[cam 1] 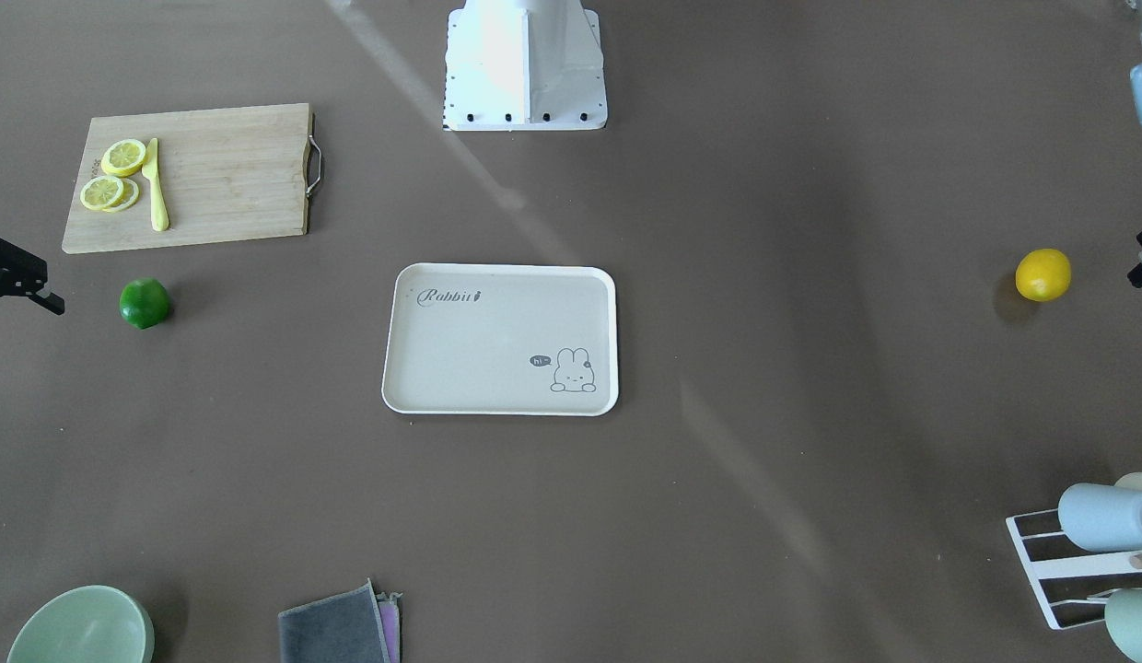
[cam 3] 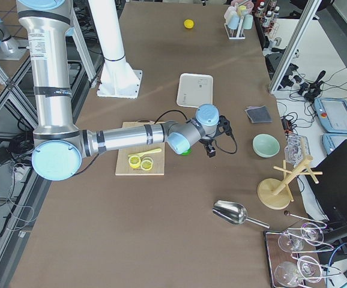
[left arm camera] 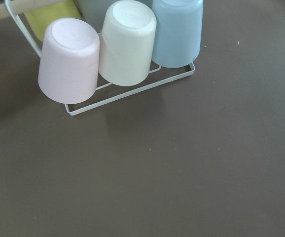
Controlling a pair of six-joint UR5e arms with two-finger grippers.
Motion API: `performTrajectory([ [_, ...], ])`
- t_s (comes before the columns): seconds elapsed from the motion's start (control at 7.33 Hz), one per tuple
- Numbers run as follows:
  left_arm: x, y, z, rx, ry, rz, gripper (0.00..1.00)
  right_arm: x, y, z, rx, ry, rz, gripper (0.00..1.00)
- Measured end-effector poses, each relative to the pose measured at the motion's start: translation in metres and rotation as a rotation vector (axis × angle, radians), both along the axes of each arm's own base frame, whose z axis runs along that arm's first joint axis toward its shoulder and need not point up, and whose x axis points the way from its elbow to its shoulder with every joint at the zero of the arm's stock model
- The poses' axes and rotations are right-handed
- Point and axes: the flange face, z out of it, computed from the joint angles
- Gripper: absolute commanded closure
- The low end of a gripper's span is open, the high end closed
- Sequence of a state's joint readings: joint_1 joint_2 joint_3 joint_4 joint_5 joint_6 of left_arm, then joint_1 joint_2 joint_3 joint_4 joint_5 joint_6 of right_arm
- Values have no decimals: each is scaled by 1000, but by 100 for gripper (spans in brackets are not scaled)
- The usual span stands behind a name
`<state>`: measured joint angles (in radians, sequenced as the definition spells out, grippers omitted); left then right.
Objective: Place all lemons on tray
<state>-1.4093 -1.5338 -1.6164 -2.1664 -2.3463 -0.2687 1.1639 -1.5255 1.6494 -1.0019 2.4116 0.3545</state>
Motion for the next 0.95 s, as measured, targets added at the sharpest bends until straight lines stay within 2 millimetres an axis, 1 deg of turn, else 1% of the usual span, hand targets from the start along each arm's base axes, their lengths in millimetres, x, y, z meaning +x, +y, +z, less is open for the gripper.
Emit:
performTrajectory([
  [0.27, 13, 4, 3, -11, 25, 41, 2, -47, 12, -2, -3, 24, 3, 0],
  [0.41, 16, 6, 3, -21, 43, 58, 2, -66, 19, -1, -14, 36, -3, 0],
  [0.68, 18, 8, 5, -30, 58, 71, 2, -89, 34, 5, -87, 43, -7, 0],
  [0.82, 19, 9, 5, -32, 63, 75, 2, -97, 44, 13, -128, 52, -10, 0],
  [0.95, 19, 9, 4, -34, 71, 80, 2, -98, 53, 24, -156, 66, -12, 0],
])
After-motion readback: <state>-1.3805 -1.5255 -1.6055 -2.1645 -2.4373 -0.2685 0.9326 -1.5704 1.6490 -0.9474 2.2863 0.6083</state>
